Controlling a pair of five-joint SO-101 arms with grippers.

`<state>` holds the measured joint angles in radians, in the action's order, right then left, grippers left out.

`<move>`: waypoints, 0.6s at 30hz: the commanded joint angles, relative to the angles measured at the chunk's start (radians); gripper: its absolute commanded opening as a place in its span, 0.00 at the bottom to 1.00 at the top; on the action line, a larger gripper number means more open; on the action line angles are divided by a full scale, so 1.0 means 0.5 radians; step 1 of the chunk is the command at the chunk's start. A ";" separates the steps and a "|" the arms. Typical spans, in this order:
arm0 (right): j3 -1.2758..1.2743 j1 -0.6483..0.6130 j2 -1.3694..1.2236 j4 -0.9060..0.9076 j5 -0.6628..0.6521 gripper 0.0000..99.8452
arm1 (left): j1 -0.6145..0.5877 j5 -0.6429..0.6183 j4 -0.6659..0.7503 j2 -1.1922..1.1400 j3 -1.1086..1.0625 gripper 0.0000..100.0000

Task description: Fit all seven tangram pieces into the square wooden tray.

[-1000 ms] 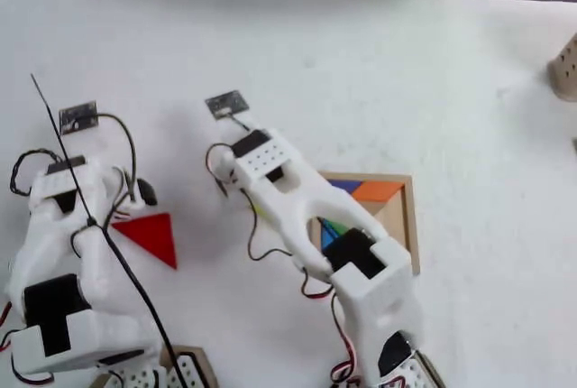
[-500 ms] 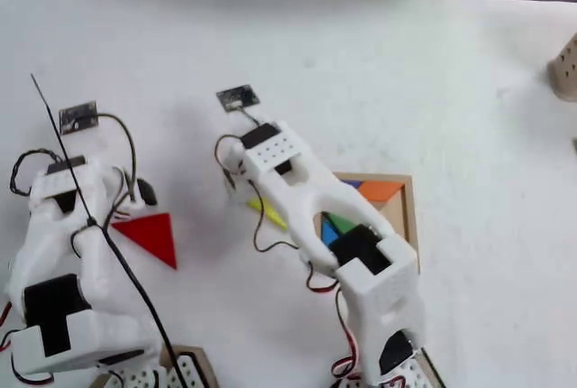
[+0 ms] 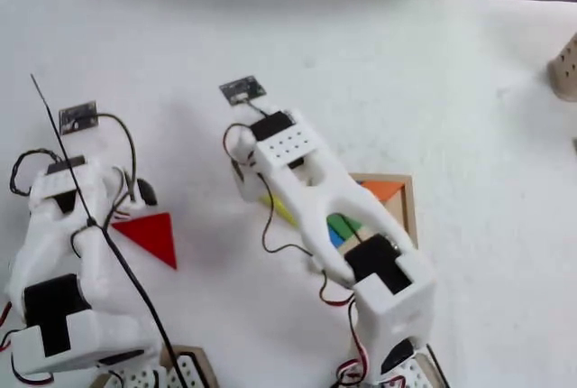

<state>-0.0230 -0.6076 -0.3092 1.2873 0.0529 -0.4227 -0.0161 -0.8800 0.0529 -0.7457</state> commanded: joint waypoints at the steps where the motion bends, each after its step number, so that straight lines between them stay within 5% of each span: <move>1: 0.025 0.072 0.130 0.032 -0.049 0.08 | 0.011 -0.018 0.015 0.017 0.083 0.27; 18: -0.018 0.293 0.087 0.020 -0.319 0.08 | 0.011 -0.018 0.015 0.017 0.080 0.27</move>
<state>-0.0353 -0.4664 -0.3046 1.2950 -0.0422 -0.4227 -0.0161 -0.8800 0.0529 -0.7457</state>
